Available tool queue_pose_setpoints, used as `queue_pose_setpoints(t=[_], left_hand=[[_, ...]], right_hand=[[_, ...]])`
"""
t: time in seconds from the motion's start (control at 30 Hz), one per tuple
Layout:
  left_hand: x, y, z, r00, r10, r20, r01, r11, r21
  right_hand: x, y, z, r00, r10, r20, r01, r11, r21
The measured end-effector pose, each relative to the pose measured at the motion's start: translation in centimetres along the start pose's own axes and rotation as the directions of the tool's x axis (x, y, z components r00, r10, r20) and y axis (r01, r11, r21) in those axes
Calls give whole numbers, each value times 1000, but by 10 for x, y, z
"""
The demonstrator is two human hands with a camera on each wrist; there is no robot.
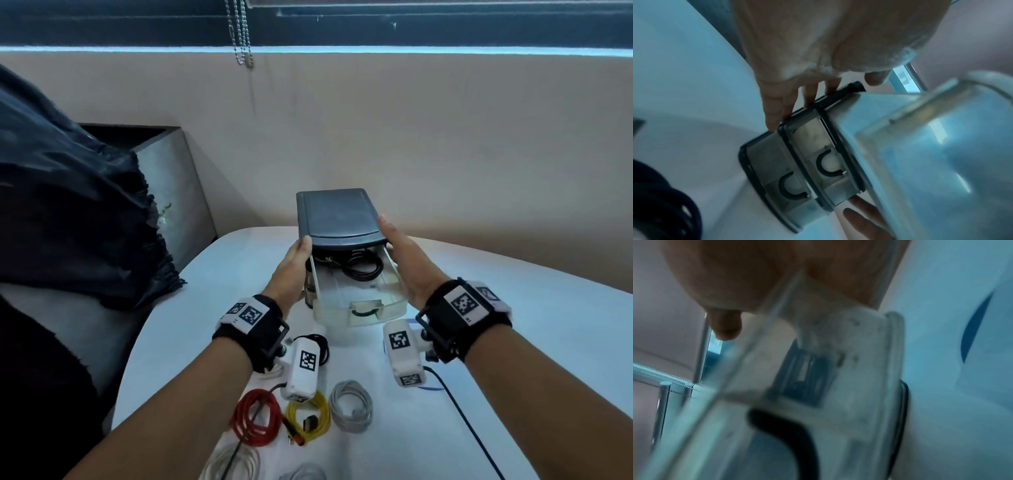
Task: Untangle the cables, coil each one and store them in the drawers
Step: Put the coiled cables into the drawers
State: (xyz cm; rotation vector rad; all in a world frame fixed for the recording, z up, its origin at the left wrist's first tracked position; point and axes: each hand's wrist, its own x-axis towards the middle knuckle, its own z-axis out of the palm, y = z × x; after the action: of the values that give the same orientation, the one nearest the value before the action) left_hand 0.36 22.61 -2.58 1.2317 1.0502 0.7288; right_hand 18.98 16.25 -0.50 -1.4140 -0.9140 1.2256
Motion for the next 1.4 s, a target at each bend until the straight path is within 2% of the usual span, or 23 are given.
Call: queue_pose_setpoints(t=[0.13,0.23,0.4,0.53,0.6,0.7,0.77,0.83,0.9,0.97,1.03,1.1,1.2,1.3,1.4], left_hand=[[-14,9,18,1000,18,20,-16,997,-75],[-37,16,40,996,57,68,-48,991,-123],[-76,16,71,984,66,165,-57,997,-55],[-95,-5,90,976,-7,219,0,999,34],[-107,-12,98,972,-26,232,0,994,110],[-124,-11,96,967,-10,254,-57,965,255],[-120,-9,81,972,0,234,-78,943,323],[-105,-10,58,995,50,83,-84,872,482],[-94,-15,34,993,93,-67,-14,680,733],[-93,-21,21,995,66,-78,34,500,866],[-92,-30,19,998,-4,-60,57,399,915],[-85,-46,21,997,-17,-77,78,350,933],[-80,-60,22,994,33,-104,85,359,929],[-81,-55,16,992,76,-102,71,334,940],[-86,-36,12,993,97,-70,37,310,950]], right_hand=[[-33,-22,-9,997,-78,-6,78,997,5],[-70,-37,-21,991,-114,-66,112,993,-42],[-138,-26,-41,974,-125,-190,120,992,-41],[-173,1,-54,966,-22,-256,26,1000,13],[-185,12,-61,959,27,-281,-33,999,-16],[-196,12,-69,951,98,-294,-143,980,-137],[-198,-1,-66,928,25,-371,-150,938,-312],[-201,-18,-49,883,-180,-434,-64,869,-491],[-204,-35,-18,836,-379,-396,104,819,-564],[-205,-45,17,821,-478,-311,244,788,-566],[-208,-49,51,829,-516,-217,340,773,-536],[-212,-48,77,835,-535,-130,401,753,-521],[-217,-36,98,867,-497,-40,414,763,-496],[-216,-30,99,893,-449,0,388,772,-504],[-206,-26,85,896,-444,12,371,733,-570]])
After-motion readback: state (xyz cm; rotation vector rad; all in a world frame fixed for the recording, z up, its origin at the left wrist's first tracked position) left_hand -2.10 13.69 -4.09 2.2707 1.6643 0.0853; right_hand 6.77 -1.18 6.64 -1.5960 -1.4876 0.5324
